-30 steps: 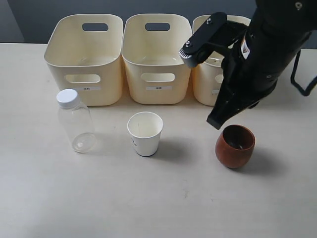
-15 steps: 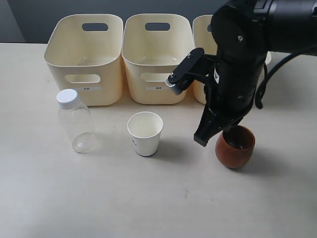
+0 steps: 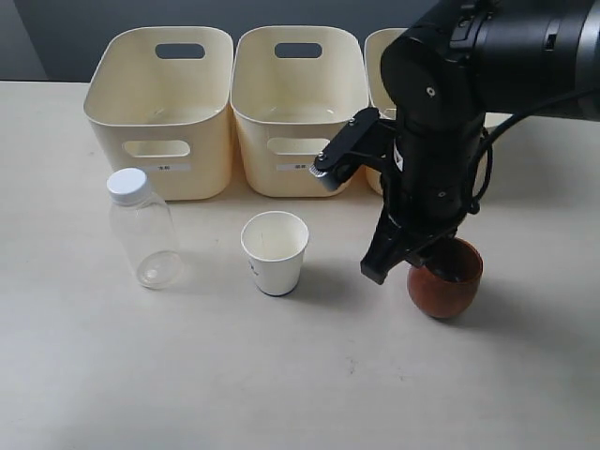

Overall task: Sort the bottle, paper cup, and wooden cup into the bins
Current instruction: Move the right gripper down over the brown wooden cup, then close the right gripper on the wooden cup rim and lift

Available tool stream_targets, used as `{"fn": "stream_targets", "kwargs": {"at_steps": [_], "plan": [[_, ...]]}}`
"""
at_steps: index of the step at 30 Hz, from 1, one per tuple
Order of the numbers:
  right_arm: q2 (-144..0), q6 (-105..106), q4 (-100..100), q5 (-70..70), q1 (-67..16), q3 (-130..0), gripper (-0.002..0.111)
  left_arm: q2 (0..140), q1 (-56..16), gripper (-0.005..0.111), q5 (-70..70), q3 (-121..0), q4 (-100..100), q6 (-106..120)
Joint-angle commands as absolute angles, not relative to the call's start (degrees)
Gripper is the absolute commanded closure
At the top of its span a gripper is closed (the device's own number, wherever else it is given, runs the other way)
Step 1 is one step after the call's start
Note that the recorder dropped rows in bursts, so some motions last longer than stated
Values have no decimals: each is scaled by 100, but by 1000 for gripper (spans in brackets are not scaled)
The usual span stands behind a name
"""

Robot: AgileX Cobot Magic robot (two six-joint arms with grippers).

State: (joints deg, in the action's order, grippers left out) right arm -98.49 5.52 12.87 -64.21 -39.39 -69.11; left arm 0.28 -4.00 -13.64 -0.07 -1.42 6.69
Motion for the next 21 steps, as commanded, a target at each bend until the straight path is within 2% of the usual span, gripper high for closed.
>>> {"fn": "stream_targets", "kwargs": {"at_steps": [1,21], "plan": [[-9853,322,1365,-6436,-3935,-6934,53,0,-420,107,-1373,0,-123,658],[-9853,245,1682,-5462,-3935,-6195,54,0,-420,107,-1373,0,-123,658]]}}
